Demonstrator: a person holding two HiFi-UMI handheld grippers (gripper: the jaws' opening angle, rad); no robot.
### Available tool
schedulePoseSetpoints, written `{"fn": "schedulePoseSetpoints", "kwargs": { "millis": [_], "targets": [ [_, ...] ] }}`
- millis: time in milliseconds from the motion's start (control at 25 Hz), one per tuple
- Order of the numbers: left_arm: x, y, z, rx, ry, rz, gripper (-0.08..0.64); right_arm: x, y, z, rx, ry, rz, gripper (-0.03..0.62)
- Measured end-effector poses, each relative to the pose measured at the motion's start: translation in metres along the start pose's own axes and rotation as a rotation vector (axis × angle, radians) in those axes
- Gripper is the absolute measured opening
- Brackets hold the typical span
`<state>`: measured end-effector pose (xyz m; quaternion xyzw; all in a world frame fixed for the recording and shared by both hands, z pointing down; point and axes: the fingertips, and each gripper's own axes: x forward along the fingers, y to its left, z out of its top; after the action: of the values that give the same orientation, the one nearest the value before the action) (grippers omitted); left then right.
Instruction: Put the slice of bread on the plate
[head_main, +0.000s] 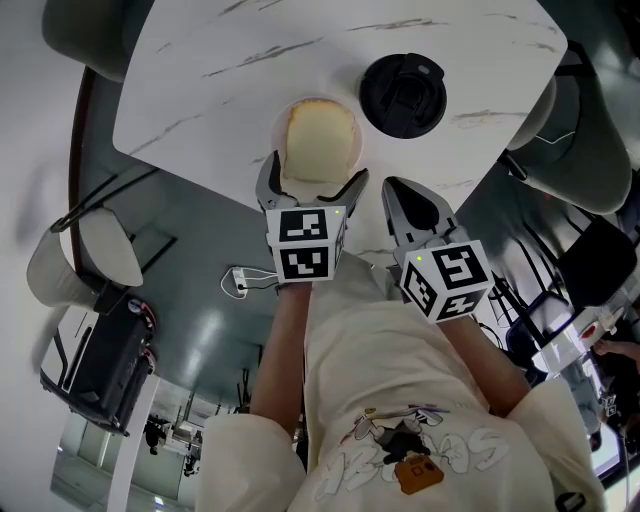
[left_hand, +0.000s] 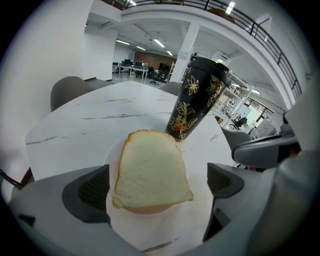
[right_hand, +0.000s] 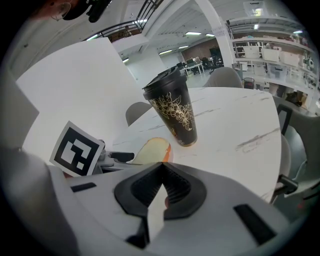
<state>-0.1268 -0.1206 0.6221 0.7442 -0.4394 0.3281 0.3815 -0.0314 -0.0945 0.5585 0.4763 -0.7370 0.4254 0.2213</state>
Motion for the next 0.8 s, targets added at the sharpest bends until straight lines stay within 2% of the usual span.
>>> {"fn": "schedulePoseSetpoints", "kwargs": {
  "millis": [200,320,480,640,800],
  "targets": [
    [-0.004,-0.002,0.0,-0.015,0.0,0.003,0.595,-0.004,0.001,0.002,-0.004,-0.01,0.002,0.003],
    [-0.007,-0.004,0.0,-0.059,-0.002,-0.009,0.595,-0.008,0.001,0.003,0.0,-0.017,0.002,0.003],
    [-0.019,0.003,0.003,-0.09,-0.027,0.039,0.594,-0.015,0.003,0.006,-0.009,-0.03,0.009,0.003],
    [-0.034,0.001,0.007,-0.101,-0.045,0.048,0.588,-0.023,0.005,0.012,-0.025,-0.042,0.017,0.003],
    [-0.052,-0.006,0.014,-0.101,-0.095,0.072,0.512,-0.031,0.006,0.016,-0.048,-0.049,0.032,0.002]
  ]
}}
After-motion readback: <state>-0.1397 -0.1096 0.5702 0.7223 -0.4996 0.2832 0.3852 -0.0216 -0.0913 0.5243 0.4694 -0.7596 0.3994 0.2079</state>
